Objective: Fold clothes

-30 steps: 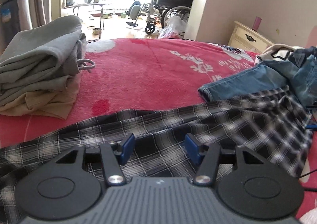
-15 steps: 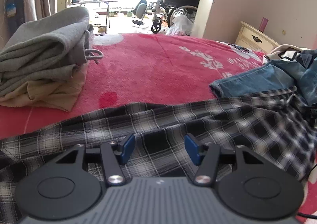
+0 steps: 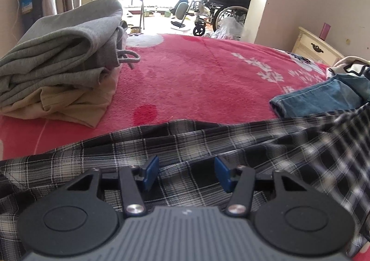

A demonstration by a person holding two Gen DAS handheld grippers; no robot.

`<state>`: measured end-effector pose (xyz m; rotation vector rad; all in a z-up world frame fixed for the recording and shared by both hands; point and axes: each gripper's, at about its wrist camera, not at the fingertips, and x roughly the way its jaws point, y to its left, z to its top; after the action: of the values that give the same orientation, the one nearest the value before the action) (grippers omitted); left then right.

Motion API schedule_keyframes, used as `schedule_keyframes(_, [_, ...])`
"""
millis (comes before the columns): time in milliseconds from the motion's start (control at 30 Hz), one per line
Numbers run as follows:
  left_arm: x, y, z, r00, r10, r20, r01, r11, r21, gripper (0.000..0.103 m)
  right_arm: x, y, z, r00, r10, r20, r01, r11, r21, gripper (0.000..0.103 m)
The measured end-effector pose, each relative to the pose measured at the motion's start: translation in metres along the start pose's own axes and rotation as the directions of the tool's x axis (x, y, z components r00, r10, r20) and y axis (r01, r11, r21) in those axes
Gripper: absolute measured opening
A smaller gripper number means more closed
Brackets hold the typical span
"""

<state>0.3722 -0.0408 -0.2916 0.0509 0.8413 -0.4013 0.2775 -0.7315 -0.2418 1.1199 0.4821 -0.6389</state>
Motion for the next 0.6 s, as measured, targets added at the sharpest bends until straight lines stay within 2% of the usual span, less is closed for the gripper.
schedule_keyframes(233, [0.007,0.003,0.000,1.000,0.011,-0.005,-0.011,1.000,0.001,0.054,0.033,-0.010,0.006,0.997,-0.077,0.006,0.077,0.997,0.009,0.004])
schedule_keyframes(367, [0.008,0.004,0.000,1.000,0.016,-0.001,-0.016,1.000,0.007,0.054,0.045,-0.019,0.012,0.998,-0.058,0.013,0.058,0.998,0.017,0.006])
schedule_keyframes(400, [0.008,0.003,0.000,1.000,0.018,0.002,-0.018,1.000,0.011,0.054,0.045,-0.017,0.013,0.998,-0.057,0.024,0.057,0.998,-0.010,0.006])
schedule_keyframes(467, [0.008,0.003,0.000,1.000,0.023,0.007,-0.023,1.000,0.017,0.054,0.037,-0.008,0.010,0.995,-0.068,0.077,0.078,0.987,-0.138,0.010])
schedule_keyframes(533, [0.008,0.004,0.000,1.000,0.027,0.014,-0.027,1.000,0.012,0.054,0.018,0.006,-0.001,0.984,-0.089,0.156,0.135,0.940,-0.315,0.013])
schedule_keyframes(600, [0.008,0.005,0.000,0.999,0.033,0.024,-0.033,0.999,0.004,0.054,-0.004,0.021,-0.020,0.973,-0.057,0.223,0.158,0.870,-0.468,0.013])
